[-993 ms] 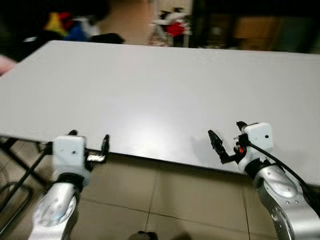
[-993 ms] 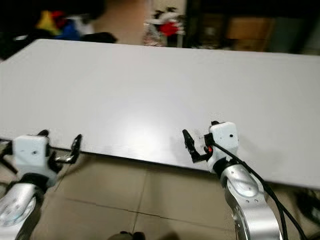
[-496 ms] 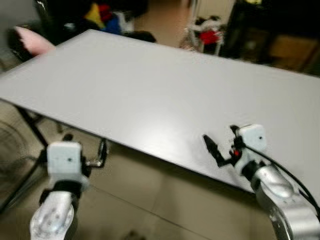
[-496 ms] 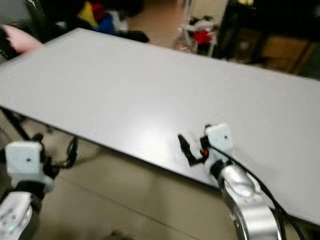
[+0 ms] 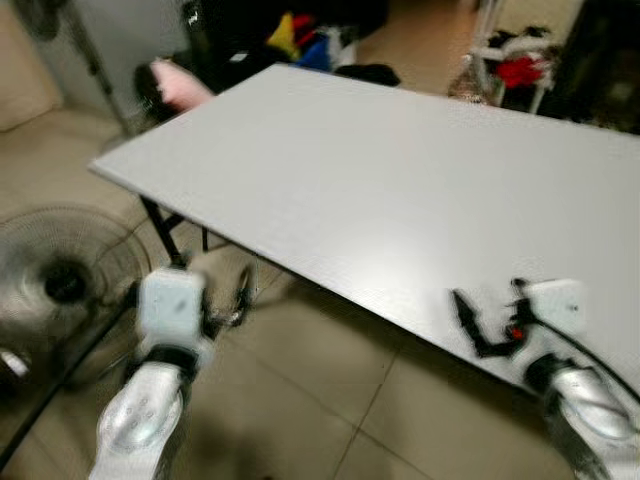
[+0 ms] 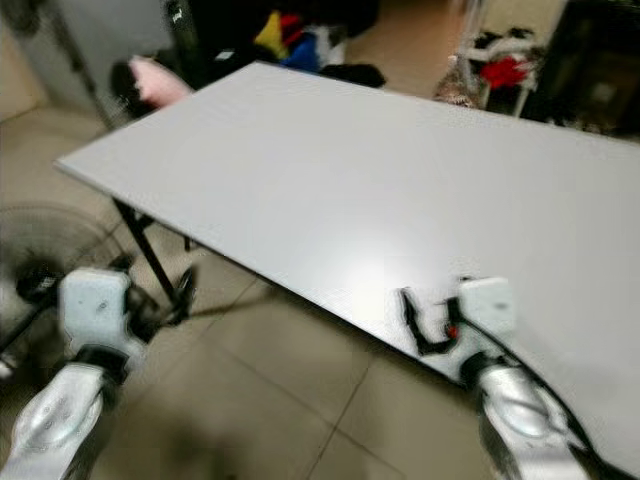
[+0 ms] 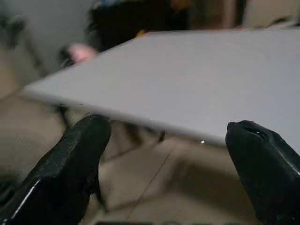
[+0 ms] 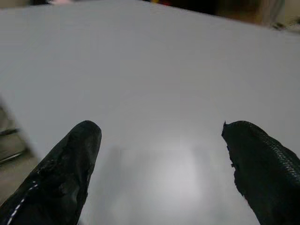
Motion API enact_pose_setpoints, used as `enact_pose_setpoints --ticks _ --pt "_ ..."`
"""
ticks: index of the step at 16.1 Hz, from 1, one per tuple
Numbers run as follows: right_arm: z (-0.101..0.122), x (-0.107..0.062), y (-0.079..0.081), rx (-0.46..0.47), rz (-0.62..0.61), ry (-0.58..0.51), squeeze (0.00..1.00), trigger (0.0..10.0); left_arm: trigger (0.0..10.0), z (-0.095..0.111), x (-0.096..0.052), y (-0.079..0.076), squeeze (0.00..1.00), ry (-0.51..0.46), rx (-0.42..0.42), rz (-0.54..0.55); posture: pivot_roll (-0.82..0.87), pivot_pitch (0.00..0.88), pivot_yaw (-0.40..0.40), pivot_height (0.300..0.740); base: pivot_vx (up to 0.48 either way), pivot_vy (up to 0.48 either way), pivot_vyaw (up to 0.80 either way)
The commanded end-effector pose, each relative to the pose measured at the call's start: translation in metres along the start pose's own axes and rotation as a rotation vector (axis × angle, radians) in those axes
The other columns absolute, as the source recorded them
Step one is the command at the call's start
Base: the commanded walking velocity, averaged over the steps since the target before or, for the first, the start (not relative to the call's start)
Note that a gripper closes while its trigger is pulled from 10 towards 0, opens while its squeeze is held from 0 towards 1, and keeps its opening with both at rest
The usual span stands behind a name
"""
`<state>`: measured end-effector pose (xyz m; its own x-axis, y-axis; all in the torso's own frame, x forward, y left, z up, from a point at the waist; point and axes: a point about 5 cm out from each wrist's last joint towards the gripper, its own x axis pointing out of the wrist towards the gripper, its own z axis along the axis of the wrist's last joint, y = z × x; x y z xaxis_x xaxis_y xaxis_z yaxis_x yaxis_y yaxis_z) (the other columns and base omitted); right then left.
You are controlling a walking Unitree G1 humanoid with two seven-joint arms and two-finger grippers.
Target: Setting the table
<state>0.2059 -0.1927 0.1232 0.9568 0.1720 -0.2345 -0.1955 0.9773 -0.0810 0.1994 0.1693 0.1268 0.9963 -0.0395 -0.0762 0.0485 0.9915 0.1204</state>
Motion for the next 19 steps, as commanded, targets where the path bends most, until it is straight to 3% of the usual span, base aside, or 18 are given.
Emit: enact_pose_setpoints --ticks 1,3,9,10,11,13,15,17,19 --pt "0.006 0.003 0.006 0.001 0.036 -0.019 1.00 10.0 10.0 0.004 -0.006 0.005 1.00 -0.018 0.003 0.044 -0.18 0.000 0.033 0.740 0.000 0.000 0.80" --pt "0.004 0.014 0.015 0.032 0.061 -0.039 1.00 10.0 10.0 -0.002 -0.012 0.014 1.00 0.012 0.034 0.072 -0.16 0.000 0.059 0.740 0.000 0.000 0.80" --pt "0.004 0.028 0.013 0.054 0.055 -0.041 1.00 10.0 10.0 0.005 -0.009 0.021 1.00 -0.001 0.066 0.098 -0.11 0.000 0.053 0.740 0.000 0.000 0.80" --pt "0.004 0.027 0.016 0.050 0.071 -0.040 1.00 10.0 10.0 0.006 -0.011 0.024 0.93 -0.005 0.053 0.132 -0.11 0.000 0.055 0.740 0.000 0.000 0.80" --pt "0.005 0.027 0.020 0.048 0.090 -0.045 1.00 10.0 10.0 0.007 -0.014 0.026 0.78 -0.007 0.040 0.153 -0.10 0.000 0.061 0.740 0.000 0.000 0.80" --pt "0.007 0.029 0.026 0.070 0.095 -0.048 1.00 10.0 10.0 0.008 -0.019 0.027 0.35 -0.010 0.053 0.142 -0.08 0.000 0.048 0.740 0.000 0.000 0.80" --pt "0.002 0.027 0.028 0.088 0.104 -0.029 1.00 10.0 10.0 0.010 -0.020 0.026 0.15 -0.013 0.058 0.138 -0.07 0.000 0.050 0.740 0.000 0.000 0.80" --pt "0.003 0.028 0.027 0.078 0.125 -0.041 1.00 10.0 10.0 0.011 -0.018 0.024 0.00 0.003 0.039 0.155 -0.06 0.000 0.073 0.740 0.000 0.000 0.80" --pt "0.005 0.037 0.022 0.091 0.110 -0.049 1.00 10.0 10.0 0.013 -0.015 0.018 0.00 -0.013 0.017 0.146 -0.05 0.000 0.057 0.740 0.000 0.000 0.80"
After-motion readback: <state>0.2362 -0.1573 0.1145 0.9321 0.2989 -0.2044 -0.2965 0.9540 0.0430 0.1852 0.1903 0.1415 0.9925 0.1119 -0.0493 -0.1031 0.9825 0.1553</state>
